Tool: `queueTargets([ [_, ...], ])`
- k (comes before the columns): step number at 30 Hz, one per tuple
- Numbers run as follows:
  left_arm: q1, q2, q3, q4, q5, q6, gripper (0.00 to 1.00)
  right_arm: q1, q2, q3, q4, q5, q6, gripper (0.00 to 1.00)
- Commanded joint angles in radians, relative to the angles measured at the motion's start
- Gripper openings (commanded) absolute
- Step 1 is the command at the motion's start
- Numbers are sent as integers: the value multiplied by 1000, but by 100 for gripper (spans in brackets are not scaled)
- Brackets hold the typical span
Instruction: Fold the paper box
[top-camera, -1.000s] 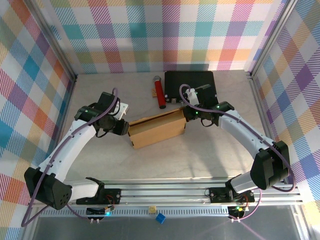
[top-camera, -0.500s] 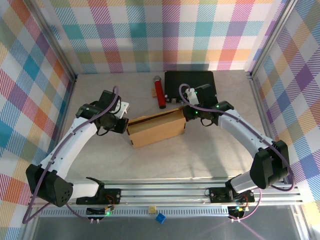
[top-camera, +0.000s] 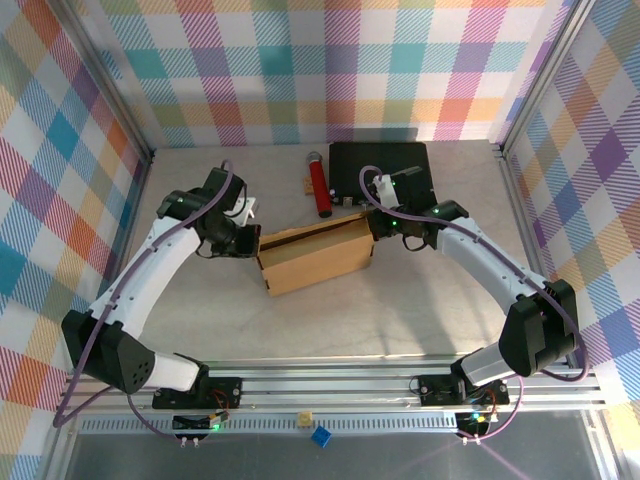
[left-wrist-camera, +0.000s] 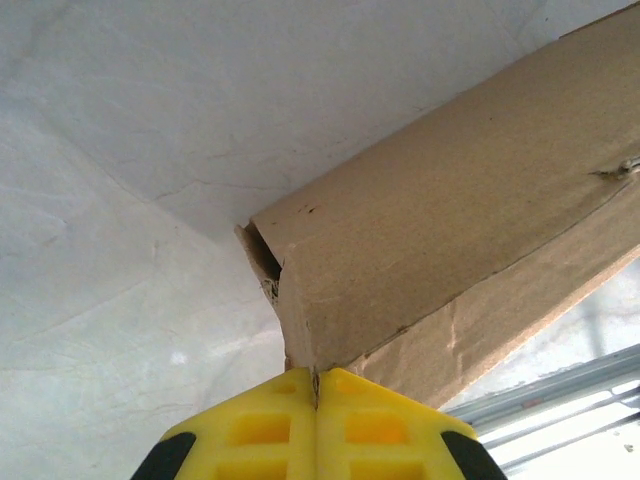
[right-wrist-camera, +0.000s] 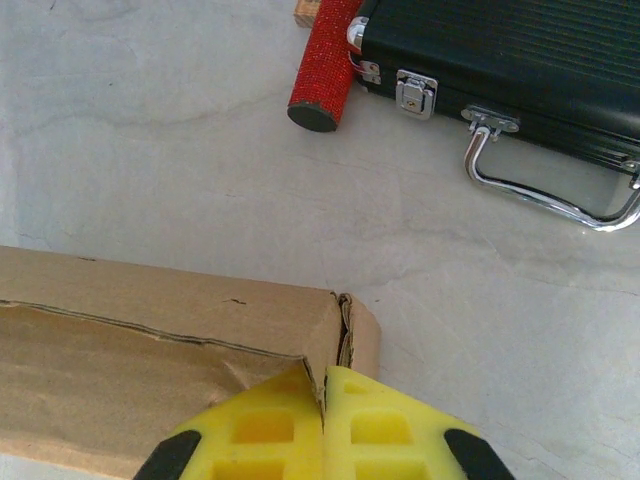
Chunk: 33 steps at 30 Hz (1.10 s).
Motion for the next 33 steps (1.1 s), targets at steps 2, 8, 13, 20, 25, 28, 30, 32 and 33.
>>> queueTargets([
  [2,6,22,53,-57,80,-89,0,6,23,5,-83,-6,10,0],
  [8,6,68,101,-79,108,-177,0,16,27,5,-82,4,21,0],
  [13,6,105,122,-93,130,-231,0,28,27,7,-82,18,34,0],
  [20,6,138,160,-88,156,-294,0,40,41,22,-98,42,47,0],
  [25,4,119,119,-72,146,-286,0,41,51,28,-95,49,61,0],
  [28,4,96,89,-62,136,-279,0,42,61,36,-104,54,66,0],
  [30,4,69,56,-32,129,-286,0,42,61,34,-101,61,77,0],
  [32,3,29,1,31,128,-305,0,42,60,30,-95,64,92,0],
  [33,1,13,-23,60,126,-315,0,42,60,28,-91,64,97,0],
])
